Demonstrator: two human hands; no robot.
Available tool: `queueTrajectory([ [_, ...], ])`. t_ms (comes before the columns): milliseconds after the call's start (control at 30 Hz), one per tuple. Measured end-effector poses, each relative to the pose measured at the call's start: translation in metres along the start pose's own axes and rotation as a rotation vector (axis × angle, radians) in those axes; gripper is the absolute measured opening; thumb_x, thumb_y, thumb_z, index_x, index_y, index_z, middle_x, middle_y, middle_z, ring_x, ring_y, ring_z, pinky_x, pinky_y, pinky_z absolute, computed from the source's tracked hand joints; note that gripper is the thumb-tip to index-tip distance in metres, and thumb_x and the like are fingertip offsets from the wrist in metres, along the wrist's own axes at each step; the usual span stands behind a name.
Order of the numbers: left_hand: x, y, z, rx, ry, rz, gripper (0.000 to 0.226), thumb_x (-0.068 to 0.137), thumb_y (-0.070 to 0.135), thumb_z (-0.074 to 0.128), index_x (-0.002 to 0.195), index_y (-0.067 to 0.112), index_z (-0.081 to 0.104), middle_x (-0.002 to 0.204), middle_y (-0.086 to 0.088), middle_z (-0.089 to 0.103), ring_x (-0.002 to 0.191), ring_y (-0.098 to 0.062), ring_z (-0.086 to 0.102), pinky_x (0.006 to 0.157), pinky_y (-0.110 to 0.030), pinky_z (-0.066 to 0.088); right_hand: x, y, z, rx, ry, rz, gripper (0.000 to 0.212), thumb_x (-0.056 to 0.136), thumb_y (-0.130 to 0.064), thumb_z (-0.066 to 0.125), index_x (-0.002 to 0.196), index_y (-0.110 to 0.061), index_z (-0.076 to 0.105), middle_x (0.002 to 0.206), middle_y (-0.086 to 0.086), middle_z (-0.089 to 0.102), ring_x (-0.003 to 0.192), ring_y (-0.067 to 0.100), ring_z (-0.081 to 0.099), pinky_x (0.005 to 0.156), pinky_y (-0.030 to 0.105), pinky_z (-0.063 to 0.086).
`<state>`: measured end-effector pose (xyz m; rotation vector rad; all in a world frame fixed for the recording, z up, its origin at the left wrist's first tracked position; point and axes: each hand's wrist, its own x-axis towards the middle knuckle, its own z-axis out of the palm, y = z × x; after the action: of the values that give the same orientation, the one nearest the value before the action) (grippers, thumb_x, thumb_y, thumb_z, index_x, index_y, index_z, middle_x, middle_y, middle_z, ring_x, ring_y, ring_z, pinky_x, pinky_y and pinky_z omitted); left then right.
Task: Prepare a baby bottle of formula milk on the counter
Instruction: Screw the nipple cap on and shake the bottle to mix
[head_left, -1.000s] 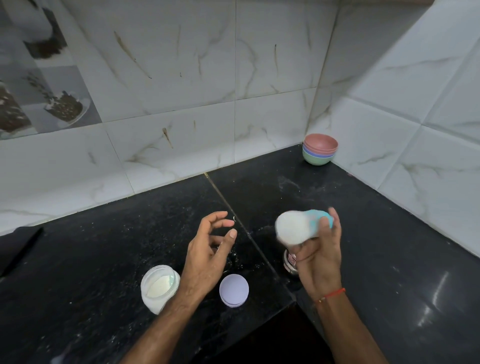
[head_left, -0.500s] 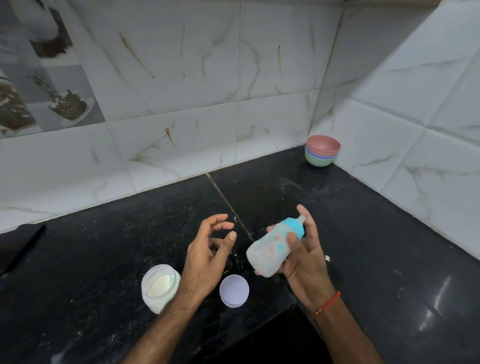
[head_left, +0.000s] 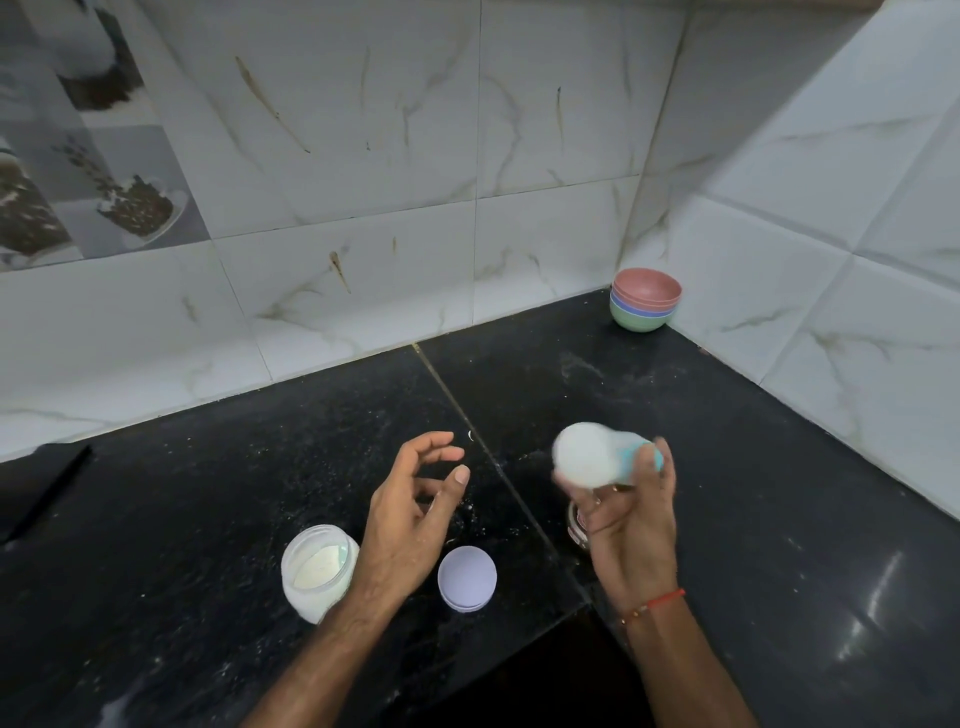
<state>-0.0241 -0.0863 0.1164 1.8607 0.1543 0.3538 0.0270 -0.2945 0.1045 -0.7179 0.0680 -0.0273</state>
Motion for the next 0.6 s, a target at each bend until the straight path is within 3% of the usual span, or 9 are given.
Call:
queueTrajectory([
  [67,-0.001,0.0,0.0,0.001,-0.003,-0.004,0.034,0.098,0.026,0.068,0.126,0.041,0.056,0.12,0.024,0.069,0.088,-0.017,0.075,0.075,-0.046,0.061,-0.003,0.002,-0.002,-0.01,-0.028,0.032,0.07,0.09,-0.037,0.066,0.152,-0.032,0.034,0.136,0.013,0.058,0.105,0.03,0.072,0.07,0.055,0.063],
  [133,-0.001,0.0,0.001,0.003,-0.003,-0.005,0.034,0.098,0.027,0.068,0.125,0.042,0.056,0.12,0.024,0.069,0.087,-0.018,0.075,0.075,-0.045,0.059,-0.009,0.003,0.0,-0.296,-0.2,0.146,0.08,0.078,-0.04,0.085,0.145,-0.046,0.041,0.123,0.021,0.062,0.1,0.034,0.07,0.071,0.069,0.058],
  [167,0.0,0.001,0.002,0.007,-0.003,-0.004,0.034,0.098,0.027,0.068,0.125,0.043,0.056,0.119,0.025,0.069,0.087,-0.018,0.075,0.075,-0.045,0.059,-0.012,0.004,0.0,-0.471,-0.328,0.195,0.087,0.071,-0.04,0.091,0.142,-0.051,0.042,0.119,0.025,0.065,0.096,0.037,0.068,0.071,0.071,0.057],
  [200,0.0,0.002,0.002,0.008,-0.007,-0.001,0.035,0.098,0.027,0.069,0.126,0.042,0.056,0.119,0.025,0.069,0.087,-0.019,0.075,0.075,-0.045,0.059,-0.014,0.005,0.0,-0.575,-0.418,0.205,0.09,0.069,-0.038,0.093,0.142,-0.053,0.042,0.116,0.027,0.067,0.093,0.038,0.067,0.067,0.064,0.06],
  [267,0.001,0.005,0.002,-0.001,-0.014,0.005,0.034,0.098,0.026,0.068,0.127,0.04,0.057,0.119,0.025,0.069,0.087,-0.019,0.075,0.077,-0.046,0.061,-0.011,0.002,0.003,-0.477,-0.348,0.127,0.083,0.076,-0.034,0.087,0.144,-0.049,0.042,0.117,0.026,0.068,0.092,0.035,0.068,0.058,0.044,0.061],
  [367,0.002,0.005,0.001,-0.003,-0.005,0.012,0.034,0.098,0.027,0.067,0.128,0.04,0.056,0.12,0.025,0.069,0.088,-0.017,0.075,0.076,-0.046,0.061,0.002,-0.008,0.004,-0.067,-0.058,0.014,0.066,0.089,-0.034,0.063,0.15,-0.038,0.036,0.131,0.014,0.06,0.1,0.029,0.073,0.063,0.048,0.063],
  [433,0.002,0.005,0.001,0.0,-0.005,0.008,0.034,0.099,0.027,0.067,0.128,0.041,0.056,0.12,0.025,0.069,0.088,-0.017,0.075,0.076,-0.045,0.061,0.003,-0.011,0.006,-0.078,-0.086,0.026,0.069,0.089,-0.036,0.064,0.151,-0.04,0.033,0.128,0.007,0.059,0.099,0.026,0.074,0.062,0.051,0.063],
  [533,0.002,0.005,0.002,0.0,-0.013,0.0,0.034,0.098,0.025,0.068,0.126,0.042,0.057,0.119,0.025,0.069,0.087,-0.018,0.076,0.079,-0.046,0.062,-0.003,-0.009,0.011,-0.36,-0.286,0.135,0.09,0.071,-0.035,0.092,0.144,-0.052,0.042,0.118,0.014,0.067,0.104,0.03,0.073,0.07,0.058,0.062],
  [600,0.002,0.006,0.004,-0.007,-0.013,0.007,0.033,0.098,0.025,0.068,0.126,0.04,0.057,0.12,0.024,0.07,0.086,-0.019,0.076,0.079,-0.05,0.061,-0.002,-0.009,0.012,-0.332,-0.262,0.07,0.082,0.079,-0.027,0.084,0.145,-0.05,0.041,0.123,0.018,0.066,0.106,0.03,0.073,0.071,0.056,0.062],
])
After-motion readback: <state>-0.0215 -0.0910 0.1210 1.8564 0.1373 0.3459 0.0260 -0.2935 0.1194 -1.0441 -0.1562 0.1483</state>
